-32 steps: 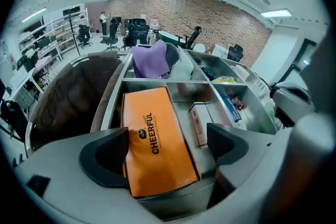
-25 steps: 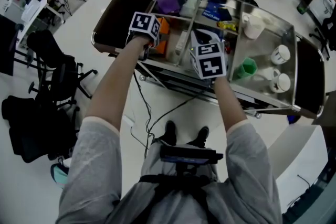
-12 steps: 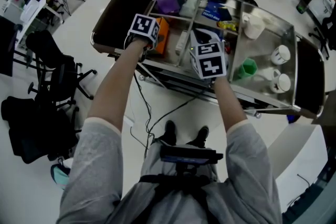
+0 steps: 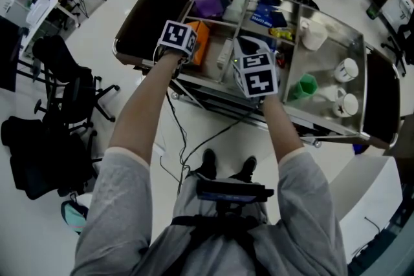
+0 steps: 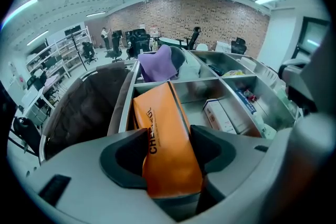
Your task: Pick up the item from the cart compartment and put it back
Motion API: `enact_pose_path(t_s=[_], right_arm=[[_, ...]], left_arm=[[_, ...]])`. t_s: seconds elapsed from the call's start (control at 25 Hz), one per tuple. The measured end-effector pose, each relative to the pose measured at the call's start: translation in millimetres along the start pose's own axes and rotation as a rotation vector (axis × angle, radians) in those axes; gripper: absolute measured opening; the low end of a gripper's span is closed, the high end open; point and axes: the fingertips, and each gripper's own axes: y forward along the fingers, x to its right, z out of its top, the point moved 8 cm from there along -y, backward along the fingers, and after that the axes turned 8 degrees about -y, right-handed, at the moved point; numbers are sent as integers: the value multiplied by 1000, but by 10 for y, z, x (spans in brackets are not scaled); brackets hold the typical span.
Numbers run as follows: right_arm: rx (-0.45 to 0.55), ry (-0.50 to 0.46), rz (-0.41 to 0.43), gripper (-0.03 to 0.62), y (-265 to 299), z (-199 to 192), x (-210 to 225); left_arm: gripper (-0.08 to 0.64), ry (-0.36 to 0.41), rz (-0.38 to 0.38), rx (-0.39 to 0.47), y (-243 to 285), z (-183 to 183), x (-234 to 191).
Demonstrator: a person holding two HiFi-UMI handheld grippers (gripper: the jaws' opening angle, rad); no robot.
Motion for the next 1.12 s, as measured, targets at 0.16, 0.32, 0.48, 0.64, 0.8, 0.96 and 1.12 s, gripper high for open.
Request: enact_pose_path(t_s=[0.16, 0.32, 0.48, 0.64, 0.8, 0.96, 1.12], right_arm=[[-3, -1, 2, 9, 1, -10, 0], [-6, -4, 4, 9, -7, -26, 0], [-7, -4, 5, 9, -23, -55, 4], [-8, 0, 8, 9, -67, -70, 0], [-4, -4, 8, 9, -132, -73, -16], [1, -11, 14, 9, -214, -91, -50], [4, -21, 20, 9, -305, -97, -101]], left_arm=[[249, -22, -19, 20, -28, -8, 1], [249, -32, -42, 55, -88, 10, 41], [247, -30, -71, 104, -184, 31, 84], [247, -29, -100, 164, -348, 24, 105], [247, -28, -126, 237, -550, -4, 104], [247, -17, -146, 310, -782, -84, 135], [247, -1, -168, 370, -992, -222, 211]])
